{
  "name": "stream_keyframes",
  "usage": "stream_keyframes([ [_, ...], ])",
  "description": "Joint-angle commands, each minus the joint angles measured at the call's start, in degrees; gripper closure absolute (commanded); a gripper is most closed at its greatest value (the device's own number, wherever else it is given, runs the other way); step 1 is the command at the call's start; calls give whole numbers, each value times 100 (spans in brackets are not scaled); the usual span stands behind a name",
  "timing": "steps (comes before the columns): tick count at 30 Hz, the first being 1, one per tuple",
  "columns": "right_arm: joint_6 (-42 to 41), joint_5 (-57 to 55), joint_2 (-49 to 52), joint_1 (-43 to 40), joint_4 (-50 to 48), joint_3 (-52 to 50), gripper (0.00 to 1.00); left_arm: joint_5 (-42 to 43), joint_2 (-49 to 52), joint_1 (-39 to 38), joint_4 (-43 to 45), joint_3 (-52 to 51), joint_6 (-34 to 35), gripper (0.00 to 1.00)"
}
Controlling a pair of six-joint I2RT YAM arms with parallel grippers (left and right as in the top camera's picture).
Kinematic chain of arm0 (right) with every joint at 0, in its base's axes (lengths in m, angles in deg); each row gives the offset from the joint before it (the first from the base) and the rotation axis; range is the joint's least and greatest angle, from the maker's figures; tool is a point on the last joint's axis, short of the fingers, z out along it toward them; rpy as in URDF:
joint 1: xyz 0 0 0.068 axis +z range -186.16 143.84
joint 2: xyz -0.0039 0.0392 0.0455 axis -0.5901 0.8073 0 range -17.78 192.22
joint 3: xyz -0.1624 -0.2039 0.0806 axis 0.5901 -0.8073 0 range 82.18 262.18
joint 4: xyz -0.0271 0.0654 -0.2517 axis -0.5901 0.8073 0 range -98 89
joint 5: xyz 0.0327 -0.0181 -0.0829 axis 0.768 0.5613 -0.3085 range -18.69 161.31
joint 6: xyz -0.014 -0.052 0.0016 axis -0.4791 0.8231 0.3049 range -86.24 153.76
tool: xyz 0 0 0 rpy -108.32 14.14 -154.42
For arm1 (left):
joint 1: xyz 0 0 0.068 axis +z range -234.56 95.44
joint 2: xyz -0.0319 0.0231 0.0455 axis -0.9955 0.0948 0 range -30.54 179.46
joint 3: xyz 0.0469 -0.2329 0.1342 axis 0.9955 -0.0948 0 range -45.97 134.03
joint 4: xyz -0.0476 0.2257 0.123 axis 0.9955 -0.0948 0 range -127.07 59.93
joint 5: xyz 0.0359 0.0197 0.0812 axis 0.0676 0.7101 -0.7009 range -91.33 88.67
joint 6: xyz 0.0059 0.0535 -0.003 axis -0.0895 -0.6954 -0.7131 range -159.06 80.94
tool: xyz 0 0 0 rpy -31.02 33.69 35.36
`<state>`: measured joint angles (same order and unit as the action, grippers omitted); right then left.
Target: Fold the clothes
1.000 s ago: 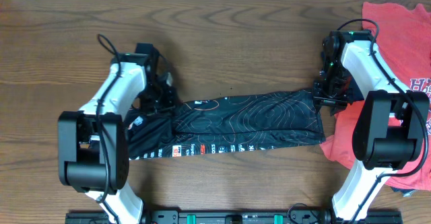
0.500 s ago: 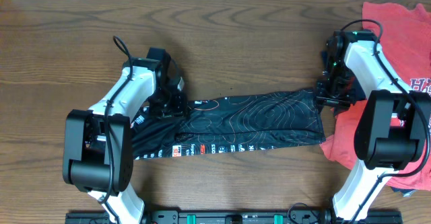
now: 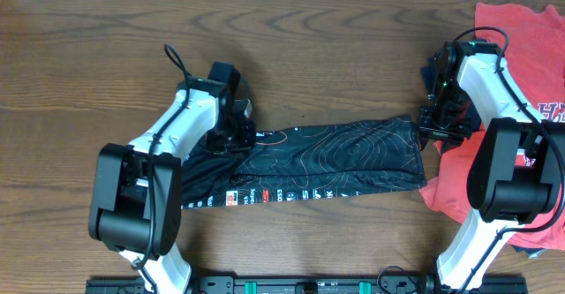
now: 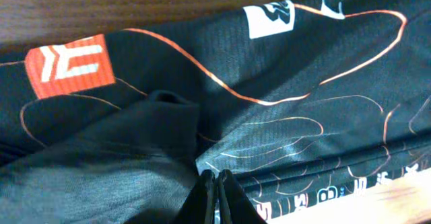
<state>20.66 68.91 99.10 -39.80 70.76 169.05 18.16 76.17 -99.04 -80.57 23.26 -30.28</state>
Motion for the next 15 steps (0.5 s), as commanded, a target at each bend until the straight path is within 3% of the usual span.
stream_keyframes([
  [1, 57, -39, -157, -48, 9, -9, 61, -212, -74, -74, -13, -44, 142, 94],
  [5, 61, -39, -157, -48, 11, -9, 60, -826, -76, -87, -37, -35, 251, 91],
  [7, 101, -37, -157, -48, 7, -9, 60, -1150, -98, -87, -70, 4, 251, 73],
  [8, 98, -37, -157, -48, 0, -9, 60, -1272, -120, -87, -79, 24, 251, 70],
  [15, 98, -35, -157, -48, -42, -9, 60, -1561, -321, -87, -33, 142, 243, 65],
])
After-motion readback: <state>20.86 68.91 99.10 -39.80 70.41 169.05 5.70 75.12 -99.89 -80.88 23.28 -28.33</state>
